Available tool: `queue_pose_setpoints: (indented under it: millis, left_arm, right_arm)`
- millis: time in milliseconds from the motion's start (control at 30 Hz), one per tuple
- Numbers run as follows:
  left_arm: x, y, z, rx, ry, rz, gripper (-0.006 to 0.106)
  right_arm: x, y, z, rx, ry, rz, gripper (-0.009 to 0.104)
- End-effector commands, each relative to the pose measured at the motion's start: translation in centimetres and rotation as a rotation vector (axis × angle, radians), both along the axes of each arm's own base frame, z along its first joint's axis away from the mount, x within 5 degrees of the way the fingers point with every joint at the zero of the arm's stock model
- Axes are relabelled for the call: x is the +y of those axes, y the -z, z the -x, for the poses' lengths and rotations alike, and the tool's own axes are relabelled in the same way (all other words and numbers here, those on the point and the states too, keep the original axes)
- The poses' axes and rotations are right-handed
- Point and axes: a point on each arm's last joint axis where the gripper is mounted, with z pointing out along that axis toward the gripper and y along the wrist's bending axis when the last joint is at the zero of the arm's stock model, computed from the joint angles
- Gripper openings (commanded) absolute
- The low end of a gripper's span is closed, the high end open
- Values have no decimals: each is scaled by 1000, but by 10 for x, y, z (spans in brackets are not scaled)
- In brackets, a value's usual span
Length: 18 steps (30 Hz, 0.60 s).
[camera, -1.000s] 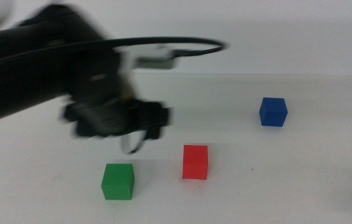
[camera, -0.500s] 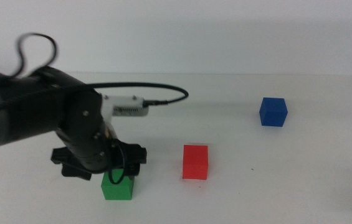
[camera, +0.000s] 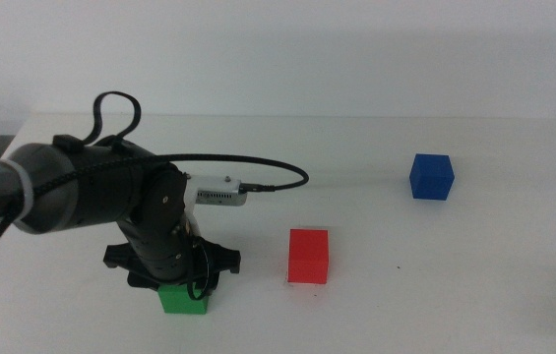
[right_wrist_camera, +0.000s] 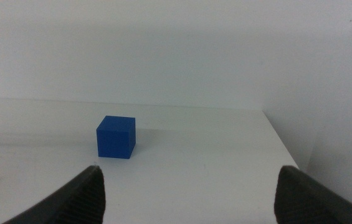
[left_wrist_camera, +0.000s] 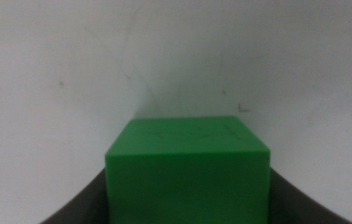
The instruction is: Stack red cubes first, then green, then blue cubes in a specific spot.
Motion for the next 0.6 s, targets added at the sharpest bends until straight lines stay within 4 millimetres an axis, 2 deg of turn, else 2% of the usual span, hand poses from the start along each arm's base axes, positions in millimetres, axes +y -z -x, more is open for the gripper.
queue_pose_setpoints:
  millis: [0, 67, 167, 300, 400, 567]
  left_arm:
    - [-1, -15, -2, -38, -7, 36, 42]
    - [-11, -36, -3, -55, 14, 47, 26]
    - [-41, -78, -7, -97, 50, 28, 9]
    - [-83, -118, -12, -146, 36, 35, 0]
    - [-109, -125, -23, -129, 39, 58, 0]
    - [-135, -102, -42, -68, 40, 52, 0]
  right_arm:
    - [0, 0, 0, -9, 1, 14, 93]
    - [0, 0, 0, -9, 1, 14, 93]
    - [0, 0, 0, -9, 1, 14, 93]
    - [0, 0, 0, -9, 1, 14, 93]
    - [0, 0, 0, -9, 1, 14, 93]
    - [0, 0, 0, -9, 1, 14, 93]
